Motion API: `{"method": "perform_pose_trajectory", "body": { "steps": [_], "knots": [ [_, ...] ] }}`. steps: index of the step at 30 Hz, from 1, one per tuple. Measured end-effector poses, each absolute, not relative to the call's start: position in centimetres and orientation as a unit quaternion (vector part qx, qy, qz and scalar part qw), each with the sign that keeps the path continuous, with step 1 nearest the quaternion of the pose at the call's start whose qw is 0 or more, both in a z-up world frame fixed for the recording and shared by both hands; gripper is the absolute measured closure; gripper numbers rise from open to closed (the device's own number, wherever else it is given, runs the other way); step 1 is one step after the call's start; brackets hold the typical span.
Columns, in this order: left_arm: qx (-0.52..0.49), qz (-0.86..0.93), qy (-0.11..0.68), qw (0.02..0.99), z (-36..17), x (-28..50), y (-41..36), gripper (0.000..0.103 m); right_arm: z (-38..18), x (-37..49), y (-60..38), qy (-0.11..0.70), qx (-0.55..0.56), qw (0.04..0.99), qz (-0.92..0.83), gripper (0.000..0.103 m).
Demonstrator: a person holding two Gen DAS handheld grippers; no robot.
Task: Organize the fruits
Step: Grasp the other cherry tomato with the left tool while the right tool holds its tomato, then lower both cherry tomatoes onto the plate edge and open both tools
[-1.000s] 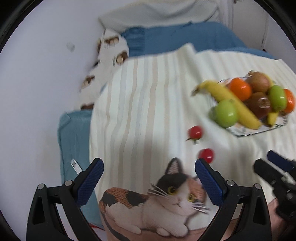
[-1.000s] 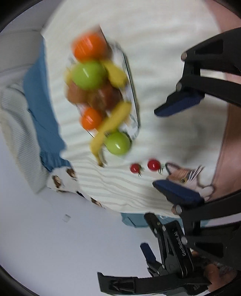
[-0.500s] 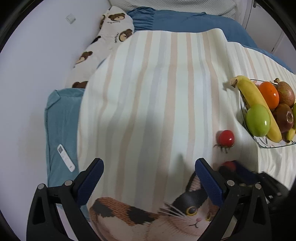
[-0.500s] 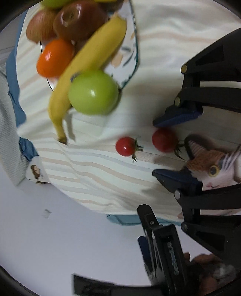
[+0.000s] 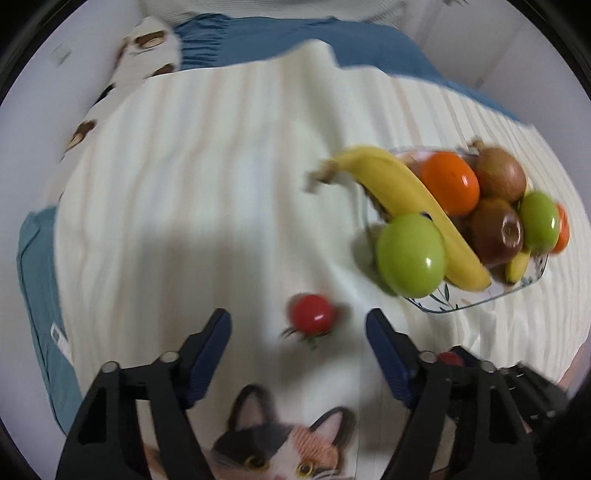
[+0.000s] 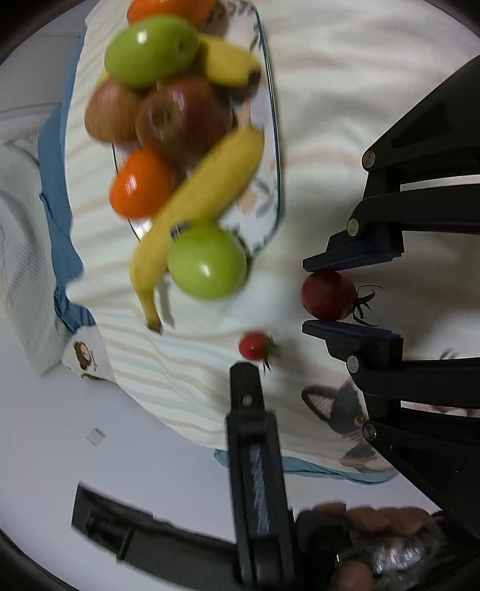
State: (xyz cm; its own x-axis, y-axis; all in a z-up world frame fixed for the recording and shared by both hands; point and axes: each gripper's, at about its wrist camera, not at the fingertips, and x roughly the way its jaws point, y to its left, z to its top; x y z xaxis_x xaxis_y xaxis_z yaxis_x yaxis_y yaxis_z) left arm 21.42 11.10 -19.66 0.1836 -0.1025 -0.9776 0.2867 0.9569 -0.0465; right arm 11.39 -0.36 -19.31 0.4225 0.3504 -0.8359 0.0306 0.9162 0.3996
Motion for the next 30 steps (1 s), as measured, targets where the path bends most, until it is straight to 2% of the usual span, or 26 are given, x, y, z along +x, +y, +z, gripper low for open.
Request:
{"method": "perform_pose_trajectory", "body": {
  "steps": [5, 7, 8, 15, 23, 30],
  "knots": [
    [0.135, -0.151, 0.623, 0.755, -21.9, 21.2, 8.5, 0.056, -19.1, 11.0, -2.0, 0.528, 0.182, 0.826, 0.078, 0.074],
    [0.13, -0.155, 0.624, 0.755, -22.1, 21.2, 8.4, 0.077, -19.0, 10.9, -2.5, 0.527, 0.184, 0.826, 0.075, 0.074],
    [0.128, -0.153, 0.622, 0.757, -22.1, 21.3, 8.4, 0.079, -18.8, 10.8, -2.7, 0.525, 0.185, 0.827, 0.073, 0.074],
    [0.098, -0.14, 0.601, 0.781, -20.2, 20.5, 8.9, 0.079, -16.7, 9.2, -6.2, 0.504, 0.188, 0.842, 0.053, 0.074],
    [0.005, -0.195, 0.57, 0.798, -15.2, 17.8, 5.5, 0.079, -15.3, 9.1, -12.0, 0.475, 0.187, 0.86, 0.012, 0.074],
    [0.006, -0.21, 0.575, 0.791, -17.2, 18.8, 0.5, 0.079, -16.7, 10.6, -15.6, 0.479, 0.164, 0.862, -0.017, 0.074]
  ]
}}
